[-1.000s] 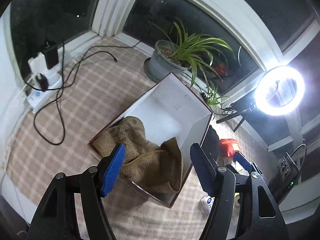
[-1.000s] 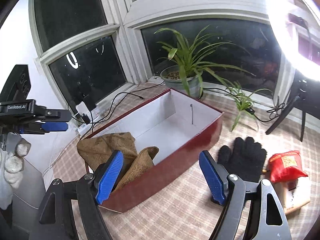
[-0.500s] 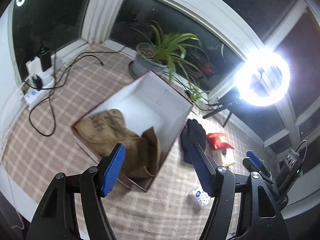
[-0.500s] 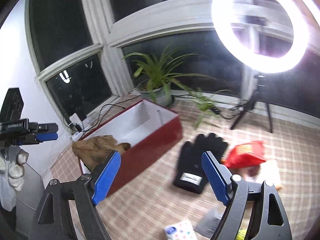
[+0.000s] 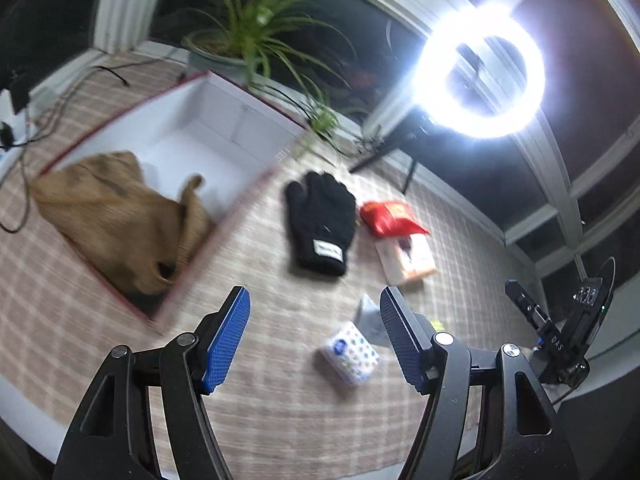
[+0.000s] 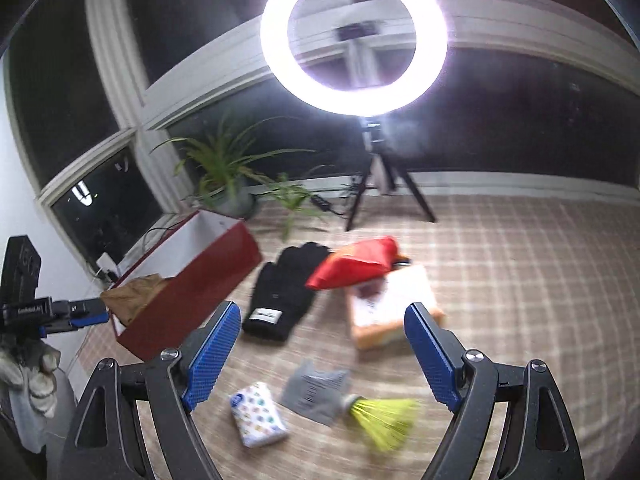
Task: Organize soft objects
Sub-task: 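Move the right tool back to the tan paper package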
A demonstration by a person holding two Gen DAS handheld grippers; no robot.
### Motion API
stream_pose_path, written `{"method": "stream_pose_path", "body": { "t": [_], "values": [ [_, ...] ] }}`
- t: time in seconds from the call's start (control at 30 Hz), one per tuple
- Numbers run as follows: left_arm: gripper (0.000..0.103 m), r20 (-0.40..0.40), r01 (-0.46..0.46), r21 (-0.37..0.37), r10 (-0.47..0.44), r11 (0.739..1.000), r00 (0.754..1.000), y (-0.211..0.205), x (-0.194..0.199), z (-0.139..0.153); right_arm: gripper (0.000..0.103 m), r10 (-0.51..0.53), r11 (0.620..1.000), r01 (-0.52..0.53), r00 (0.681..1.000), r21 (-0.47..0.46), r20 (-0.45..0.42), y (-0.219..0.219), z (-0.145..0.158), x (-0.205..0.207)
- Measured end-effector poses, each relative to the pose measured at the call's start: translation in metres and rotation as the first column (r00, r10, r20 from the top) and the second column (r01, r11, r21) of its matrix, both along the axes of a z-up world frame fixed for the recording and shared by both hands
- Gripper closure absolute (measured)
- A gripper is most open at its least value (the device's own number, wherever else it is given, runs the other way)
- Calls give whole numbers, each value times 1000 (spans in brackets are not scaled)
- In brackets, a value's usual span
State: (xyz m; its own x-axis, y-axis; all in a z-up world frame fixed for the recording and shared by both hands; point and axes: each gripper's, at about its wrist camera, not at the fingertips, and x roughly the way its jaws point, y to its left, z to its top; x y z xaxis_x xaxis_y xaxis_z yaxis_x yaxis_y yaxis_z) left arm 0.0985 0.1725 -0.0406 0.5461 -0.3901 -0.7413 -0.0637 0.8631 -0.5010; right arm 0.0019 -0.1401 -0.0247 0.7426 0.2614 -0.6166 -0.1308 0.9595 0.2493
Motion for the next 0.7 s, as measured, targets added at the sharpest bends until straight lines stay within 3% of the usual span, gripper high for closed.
{"method": "stream_pose_path", "body": {
  "t": [0.3, 0.7],
  "values": [
    [36, -12, 36, -36, -37, 999, 999, -42, 12, -12, 22, -82, 995, 84, 996, 58, -44, -57, -14, -6],
    [36, -21, 68, -48, -69, 997, 997, -104, 46, -38, 22, -6, 987, 34, 984, 154, -179, -97, -44, 42]
  ]
}}
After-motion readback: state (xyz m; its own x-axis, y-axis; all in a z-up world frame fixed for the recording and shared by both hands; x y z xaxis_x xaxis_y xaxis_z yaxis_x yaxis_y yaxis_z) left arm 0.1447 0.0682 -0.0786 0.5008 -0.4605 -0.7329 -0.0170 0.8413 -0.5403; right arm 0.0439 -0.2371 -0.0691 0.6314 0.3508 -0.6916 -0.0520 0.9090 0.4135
